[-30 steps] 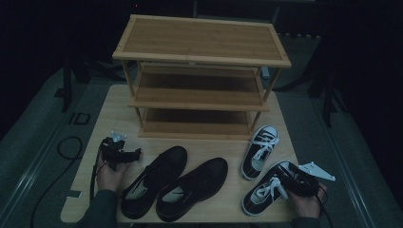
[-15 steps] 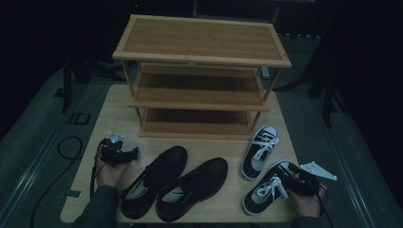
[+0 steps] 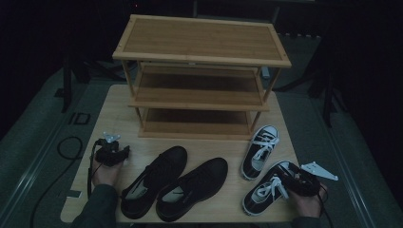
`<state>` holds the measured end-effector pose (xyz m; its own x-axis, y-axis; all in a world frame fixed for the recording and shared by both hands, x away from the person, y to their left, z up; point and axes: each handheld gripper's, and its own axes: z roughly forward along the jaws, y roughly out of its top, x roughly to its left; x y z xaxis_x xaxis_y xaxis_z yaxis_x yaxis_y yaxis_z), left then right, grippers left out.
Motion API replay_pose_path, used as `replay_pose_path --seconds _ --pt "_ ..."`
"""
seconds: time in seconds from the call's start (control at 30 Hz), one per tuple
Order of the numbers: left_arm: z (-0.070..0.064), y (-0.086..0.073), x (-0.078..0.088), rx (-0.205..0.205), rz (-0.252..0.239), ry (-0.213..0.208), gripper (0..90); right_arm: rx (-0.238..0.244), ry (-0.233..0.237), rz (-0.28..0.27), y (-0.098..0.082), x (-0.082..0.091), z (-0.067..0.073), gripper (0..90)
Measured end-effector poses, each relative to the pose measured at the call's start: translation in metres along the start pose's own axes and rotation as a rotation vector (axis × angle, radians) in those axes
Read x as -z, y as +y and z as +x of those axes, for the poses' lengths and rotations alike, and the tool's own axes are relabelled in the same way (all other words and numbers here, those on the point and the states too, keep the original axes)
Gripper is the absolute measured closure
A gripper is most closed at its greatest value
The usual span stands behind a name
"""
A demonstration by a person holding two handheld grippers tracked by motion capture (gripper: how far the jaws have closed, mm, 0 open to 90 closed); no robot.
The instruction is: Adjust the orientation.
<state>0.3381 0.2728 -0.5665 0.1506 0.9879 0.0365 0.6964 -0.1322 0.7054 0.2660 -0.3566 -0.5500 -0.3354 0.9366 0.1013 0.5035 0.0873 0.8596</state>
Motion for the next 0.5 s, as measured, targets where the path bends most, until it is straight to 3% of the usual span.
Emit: replay_pose_path --seconds 0.23,0.5 --pt "0.004 0.004 0.016 -0.015 -0.002 -0.046 55.6 0.014 -0.006 0.012 0.001 0.0 0.001 37.3" --pt "0.005 0.013 0.035 -0.078 -0.004 -0.116 60.4 0.014 -0.004 0.012 0.002 0.0 0.001 37.2"
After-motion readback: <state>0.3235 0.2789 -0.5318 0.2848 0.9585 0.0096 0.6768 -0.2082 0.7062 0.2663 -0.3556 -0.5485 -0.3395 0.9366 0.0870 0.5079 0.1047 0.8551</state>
